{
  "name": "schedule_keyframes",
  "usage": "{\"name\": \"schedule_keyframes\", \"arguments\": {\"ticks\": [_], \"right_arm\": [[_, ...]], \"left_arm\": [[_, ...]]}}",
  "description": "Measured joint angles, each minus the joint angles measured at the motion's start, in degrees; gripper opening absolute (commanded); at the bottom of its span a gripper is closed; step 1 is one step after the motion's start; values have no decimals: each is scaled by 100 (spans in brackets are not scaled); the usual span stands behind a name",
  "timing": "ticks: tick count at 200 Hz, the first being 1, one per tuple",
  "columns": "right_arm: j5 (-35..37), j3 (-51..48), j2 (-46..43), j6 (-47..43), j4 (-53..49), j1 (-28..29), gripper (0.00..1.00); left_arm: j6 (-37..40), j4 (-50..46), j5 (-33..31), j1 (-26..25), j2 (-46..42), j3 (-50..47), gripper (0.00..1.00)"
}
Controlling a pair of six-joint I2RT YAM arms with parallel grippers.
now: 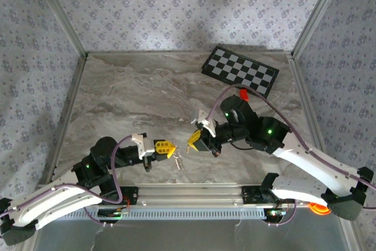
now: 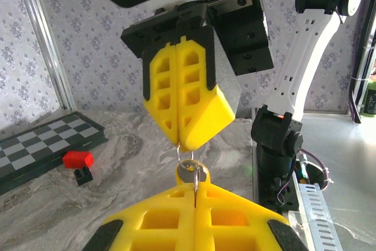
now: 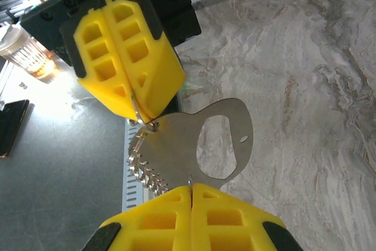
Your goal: Put the keys on the keyring
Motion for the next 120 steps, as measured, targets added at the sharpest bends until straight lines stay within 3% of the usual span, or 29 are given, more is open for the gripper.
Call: {"name": "schedule_keyframes", "arguments": {"ticks": [120], "right_arm": [[411, -334, -262, -216, 645, 393, 0]], "left_arm": [[39, 122, -46, 0, 273, 0, 0]]}}
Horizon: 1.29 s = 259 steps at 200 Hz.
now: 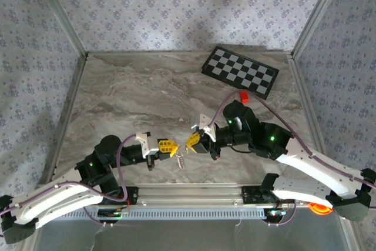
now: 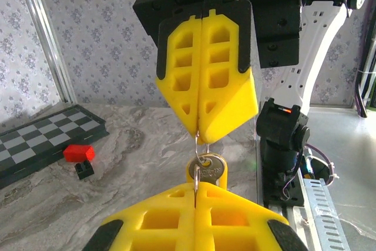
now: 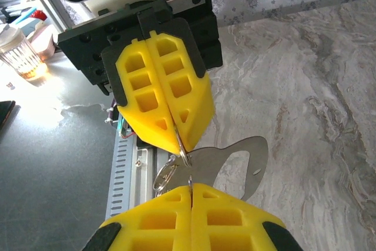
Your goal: Put the keys on the keyring
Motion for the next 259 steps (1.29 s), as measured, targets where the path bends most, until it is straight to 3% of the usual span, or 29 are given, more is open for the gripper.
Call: {"name": "schedule_keyframes", "arguments": {"ticks": [92, 259], "right_arm": [[483, -120, -28, -450, 133, 402, 0], [824, -232, -160, -560, 201, 420, 0]], "left_arm": [[0, 50, 2, 0, 61, 0, 0], [-4, 85, 2, 0, 109, 0, 0]]}}
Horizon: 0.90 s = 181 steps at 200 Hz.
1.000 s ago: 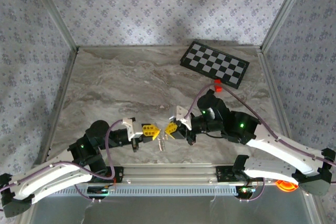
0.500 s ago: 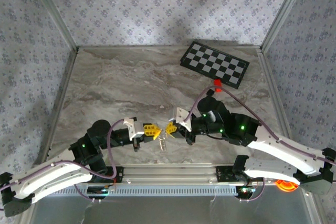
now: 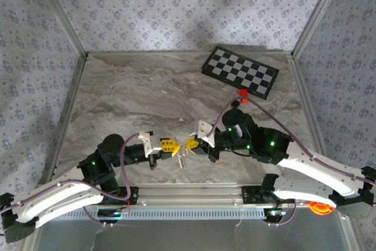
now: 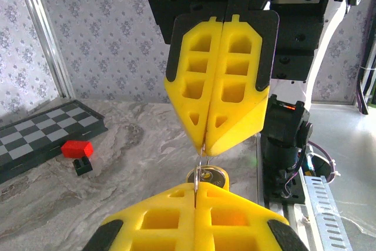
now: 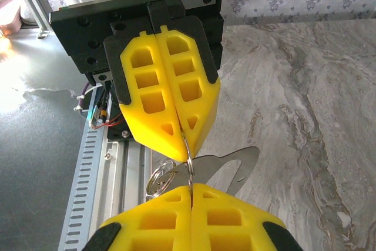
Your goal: Put the keys on the keyring
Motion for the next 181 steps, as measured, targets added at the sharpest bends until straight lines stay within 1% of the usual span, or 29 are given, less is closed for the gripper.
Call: {"name": "schedule_keyframes", "arguments": {"ticks": [128, 181], "right_arm": [[-42, -107, 7, -44, 188, 0, 0], [46, -168, -35, -85, 234, 2, 0]], "left_arm": [[-15, 4, -2, 0, 31, 0, 0], [-15, 9, -2, 0, 42, 0, 0]]}}
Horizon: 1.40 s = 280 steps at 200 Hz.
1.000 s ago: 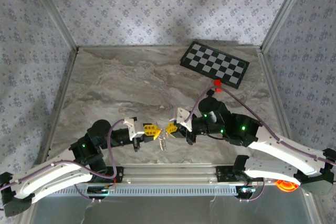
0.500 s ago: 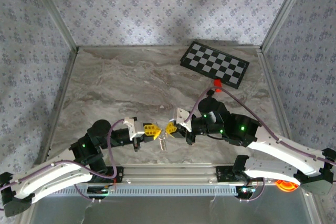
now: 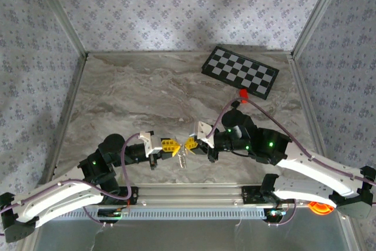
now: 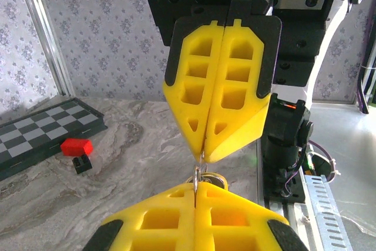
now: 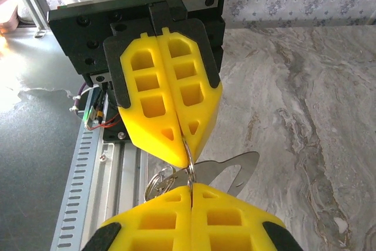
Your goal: Put the keys on the keyring
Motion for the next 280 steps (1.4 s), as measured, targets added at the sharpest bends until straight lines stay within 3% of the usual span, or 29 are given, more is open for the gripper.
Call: {"name": "schedule_keyframes", "arguments": {"ticks": [280], "right_arm": [[90, -153, -160, 0, 120, 24, 0]], "left_arm": [[-2, 160, 0, 0, 33, 0, 0]]}}
